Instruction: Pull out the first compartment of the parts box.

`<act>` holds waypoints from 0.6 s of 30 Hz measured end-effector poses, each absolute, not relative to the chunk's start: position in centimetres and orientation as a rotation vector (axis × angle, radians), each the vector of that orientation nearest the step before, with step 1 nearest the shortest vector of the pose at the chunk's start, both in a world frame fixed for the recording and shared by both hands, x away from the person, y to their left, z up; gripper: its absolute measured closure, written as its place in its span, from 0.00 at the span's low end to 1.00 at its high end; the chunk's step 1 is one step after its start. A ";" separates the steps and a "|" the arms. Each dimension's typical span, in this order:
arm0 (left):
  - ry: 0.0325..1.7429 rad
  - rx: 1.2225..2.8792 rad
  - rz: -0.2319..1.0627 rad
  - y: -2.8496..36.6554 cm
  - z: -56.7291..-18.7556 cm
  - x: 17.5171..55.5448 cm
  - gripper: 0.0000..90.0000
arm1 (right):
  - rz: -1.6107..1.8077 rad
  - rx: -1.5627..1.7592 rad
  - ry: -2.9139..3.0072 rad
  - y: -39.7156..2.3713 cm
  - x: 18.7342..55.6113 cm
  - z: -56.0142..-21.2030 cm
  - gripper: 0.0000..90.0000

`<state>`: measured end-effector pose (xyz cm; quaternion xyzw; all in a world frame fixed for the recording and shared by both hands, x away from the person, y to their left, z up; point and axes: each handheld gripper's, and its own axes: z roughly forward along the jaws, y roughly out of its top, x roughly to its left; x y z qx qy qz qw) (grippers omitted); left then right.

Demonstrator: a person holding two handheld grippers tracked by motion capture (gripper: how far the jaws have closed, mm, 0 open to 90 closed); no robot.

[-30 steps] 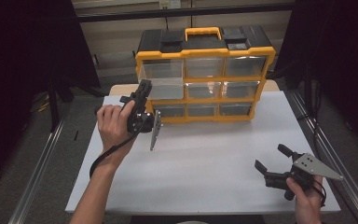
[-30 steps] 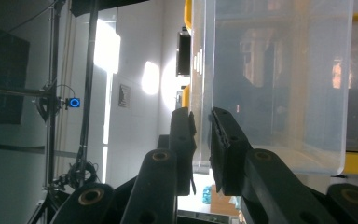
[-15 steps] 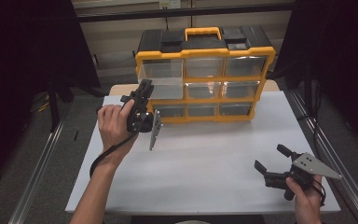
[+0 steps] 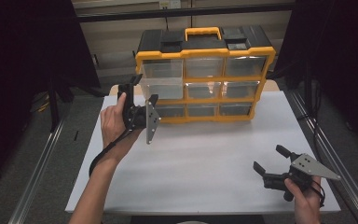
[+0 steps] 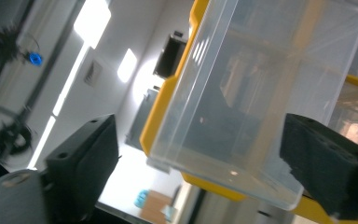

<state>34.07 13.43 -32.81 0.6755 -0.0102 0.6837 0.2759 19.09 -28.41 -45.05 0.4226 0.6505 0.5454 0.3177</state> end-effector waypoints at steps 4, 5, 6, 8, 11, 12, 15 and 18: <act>0.072 1.785 1.740 13.8 -32.5 34.1 0.10 | 1.431 1.112 1.722 -28.4 19.1 -45.1 0.00; 0.108 1.786 1.706 13.8 -32.4 34.0 0.08 | 1.430 1.116 1.725 -28.3 19.1 -45.1 0.00; 0.138 1.781 1.669 13.9 -32.2 33.9 0.07 | 1.431 1.116 1.726 -28.3 19.1 -45.1 0.00; 0.193 1.749 1.591 14.0 -32.1 33.9 0.06 | 1.430 1.110 1.736 -28.3 19.1 -45.1 0.00; 0.245 1.747 1.491 14.1 -31.7 33.9 0.06 | 1.428 1.117 1.738 -28.2 19.2 -45.2 0.00; 0.273 1.736 1.458 14.2 -31.7 33.9 0.06 | 1.429 1.116 1.738 -28.2 19.2 -45.2 0.00; 0.358 1.719 1.316 14.5 -31.6 34.3 0.06 | 1.427 1.114 1.739 -28.2 19.2 -45.2 0.00; 0.415 1.697 1.204 15.0 -31.6 34.6 0.05 | 1.423 1.114 1.739 -28.2 19.2 -45.2 0.00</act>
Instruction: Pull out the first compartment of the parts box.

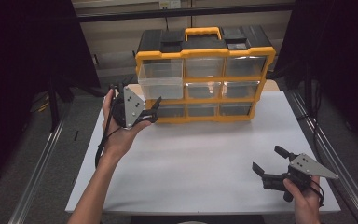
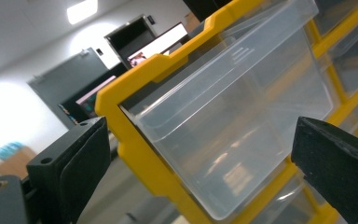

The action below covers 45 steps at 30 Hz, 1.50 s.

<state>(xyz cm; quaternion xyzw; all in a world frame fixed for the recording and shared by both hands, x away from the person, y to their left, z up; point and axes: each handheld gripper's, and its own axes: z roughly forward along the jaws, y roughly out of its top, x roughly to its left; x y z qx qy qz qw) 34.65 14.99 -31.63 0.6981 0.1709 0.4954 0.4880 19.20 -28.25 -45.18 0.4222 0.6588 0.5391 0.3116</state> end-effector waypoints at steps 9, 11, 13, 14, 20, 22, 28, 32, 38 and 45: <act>0.643 1.606 0.923 16.5 -31.8 35.5 0.04 | 1.427 1.113 1.747 -28.2 19.2 -45.2 0.00; 0.706 1.587 0.837 16.8 -32.1 35.8 0.04 | 1.425 1.108 1.752 -28.2 19.2 -45.2 0.00; 0.736 1.610 0.790 17.2 -32.4 36.2 0.04 | 1.424 1.110 1.751 -28.2 19.2 -45.2 0.00; 0.746 1.607 0.770 17.3 -32.7 36.4 0.04 | 1.422 1.111 1.751 -28.2 19.2 -45.2 0.00; 0.783 1.575 0.721 16.9 -34.5 37.1 0.04 | 1.425 1.117 1.752 -28.2 19.2 -45.3 0.00; 0.756 1.577 0.754 17.0 -34.9 36.9 0.03 | 1.423 1.117 1.752 -28.2 19.2 -45.3 0.00; 0.785 1.564 0.808 18.2 -37.3 35.9 0.02 | 1.418 1.127 1.755 -28.3 19.2 -45.3 0.00; 0.852 1.530 0.744 19.1 -39.2 35.9 0.02 | 1.419 1.118 1.764 -28.2 19.3 -45.4 0.00; 0.855 1.584 0.693 19.4 -42.3 35.3 0.02 | 1.414 1.126 1.767 -28.2 19.4 -45.4 0.00; 0.859 1.612 0.694 20.7 -44.0 33.5 0.03 | 1.416 1.137 1.767 -28.4 19.2 -45.4 0.00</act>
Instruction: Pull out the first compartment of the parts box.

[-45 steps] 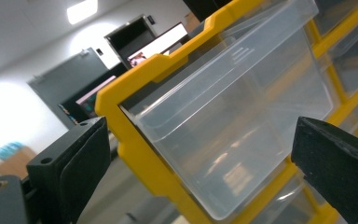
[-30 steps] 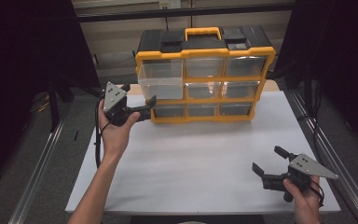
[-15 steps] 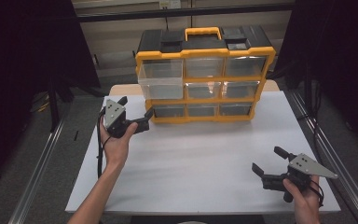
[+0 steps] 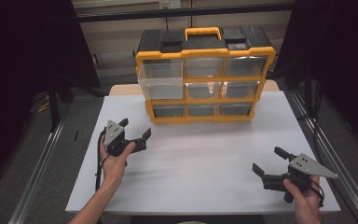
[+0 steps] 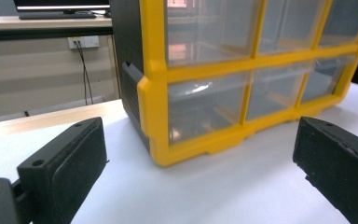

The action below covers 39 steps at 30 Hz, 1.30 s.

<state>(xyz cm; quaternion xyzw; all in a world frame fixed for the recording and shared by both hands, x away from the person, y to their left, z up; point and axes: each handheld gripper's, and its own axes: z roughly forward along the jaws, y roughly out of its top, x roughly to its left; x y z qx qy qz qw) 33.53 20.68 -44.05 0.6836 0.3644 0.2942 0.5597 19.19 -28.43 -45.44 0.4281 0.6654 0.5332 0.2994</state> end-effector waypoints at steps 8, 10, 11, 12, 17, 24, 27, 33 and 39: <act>0.861 1.579 0.656 22.2 -44.8 30.7 0.02 | 1.416 1.135 1.765 -28.3 19.2 -45.4 0.00; 0.877 1.551 0.636 22.5 -44.8 30.3 0.02 | 1.416 1.131 1.768 -28.3 19.2 -45.4 0.00; 0.891 1.535 0.630 22.6 -44.8 30.0 0.02 | 1.416 1.133 1.766 -28.3 19.2 -45.4 0.00; 0.896 1.530 0.633 22.8 -44.8 29.7 0.02 | 1.418 1.134 1.765 -28.3 19.2 -45.4 0.00; 0.866 1.568 0.628 23.9 -44.9 28.0 0.02 | 1.432 1.137 1.750 -28.3 19.1 -45.4 0.00; 0.881 1.625 0.690 24.4 -45.3 26.5 0.03 | 1.422 1.140 1.749 -28.3 19.3 -45.5 0.01; 0.889 1.615 0.675 24.6 -45.5 26.0 0.03 | 1.417 1.147 1.748 -28.4 19.2 -45.5 0.01; 0.913 1.610 0.676 25.8 -45.4 25.4 0.03 | 1.405 1.159 1.739 -28.7 18.9 -45.5 0.01; 0.904 1.578 0.649 25.5 -45.1 25.5 0.03 | 1.390 1.158 1.743 -28.7 19.2 -45.6 0.01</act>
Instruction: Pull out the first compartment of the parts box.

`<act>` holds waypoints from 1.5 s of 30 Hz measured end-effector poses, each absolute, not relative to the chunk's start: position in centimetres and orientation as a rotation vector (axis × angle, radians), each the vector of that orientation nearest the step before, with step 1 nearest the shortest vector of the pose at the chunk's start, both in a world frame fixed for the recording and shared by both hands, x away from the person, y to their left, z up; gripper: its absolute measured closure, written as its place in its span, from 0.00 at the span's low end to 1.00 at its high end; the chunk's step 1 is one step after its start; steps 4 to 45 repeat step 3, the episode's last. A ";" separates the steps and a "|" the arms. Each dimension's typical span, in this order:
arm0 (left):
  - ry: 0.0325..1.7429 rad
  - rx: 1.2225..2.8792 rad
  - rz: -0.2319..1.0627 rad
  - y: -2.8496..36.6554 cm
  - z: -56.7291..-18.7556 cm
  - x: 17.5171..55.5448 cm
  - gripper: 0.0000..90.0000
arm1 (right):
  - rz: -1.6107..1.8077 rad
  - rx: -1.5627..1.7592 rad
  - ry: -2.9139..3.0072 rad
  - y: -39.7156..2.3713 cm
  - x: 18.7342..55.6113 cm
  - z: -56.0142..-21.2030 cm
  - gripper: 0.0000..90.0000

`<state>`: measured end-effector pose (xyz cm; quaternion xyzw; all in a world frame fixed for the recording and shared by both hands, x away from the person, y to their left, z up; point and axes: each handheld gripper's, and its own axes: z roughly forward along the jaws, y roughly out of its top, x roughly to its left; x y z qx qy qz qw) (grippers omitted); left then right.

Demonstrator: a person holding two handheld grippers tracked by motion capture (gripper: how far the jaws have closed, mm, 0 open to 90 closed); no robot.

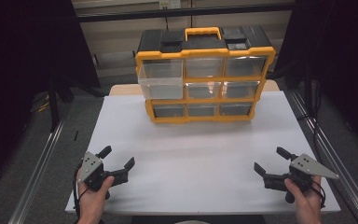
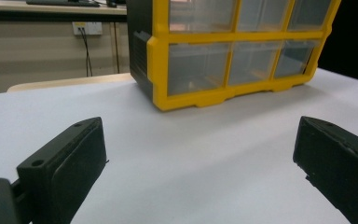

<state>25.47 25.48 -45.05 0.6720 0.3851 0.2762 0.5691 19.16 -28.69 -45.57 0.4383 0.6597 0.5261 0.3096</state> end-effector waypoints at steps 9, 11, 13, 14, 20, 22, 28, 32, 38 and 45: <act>0.918 1.570 0.665 25.8 -44.9 25.4 0.02 | 1.390 1.152 1.752 -28.6 19.1 -45.6 0.01; 0.918 1.570 0.665 25.8 -44.9 25.4 0.02 | 1.390 1.152 1.752 -28.6 19.1 -45.6 0.01; 0.918 1.570 0.665 25.8 -44.9 25.4 0.02 | 1.390 1.152 1.752 -28.6 19.1 -45.6 0.01; 0.918 1.570 0.665 25.8 -44.9 25.4 0.02 | 1.390 1.152 1.752 -28.6 19.1 -45.6 0.01; 0.918 1.570 0.665 25.8 -44.9 25.4 0.02 | 1.390 1.152 1.752 -28.6 19.1 -45.6 0.01; 0.918 1.570 0.665 25.8 -44.9 25.4 0.02 | 1.390 1.152 1.752 -28.6 19.1 -45.6 0.01; 0.918 1.570 0.665 25.8 -44.9 25.4 0.02 | 1.390 1.152 1.752 -28.6 19.1 -45.6 0.01; 0.918 1.570 0.665 25.8 -44.9 25.4 0.02 | 1.390 1.152 1.752 -28.6 19.1 -45.6 0.01; 0.918 1.570 0.665 25.8 -44.9 25.4 0.02 | 1.390 1.152 1.752 -28.6 19.1 -45.6 0.01; 0.918 1.570 0.665 25.8 -44.9 25.4 0.02 | 1.390 1.152 1.752 -28.6 19.1 -45.6 0.01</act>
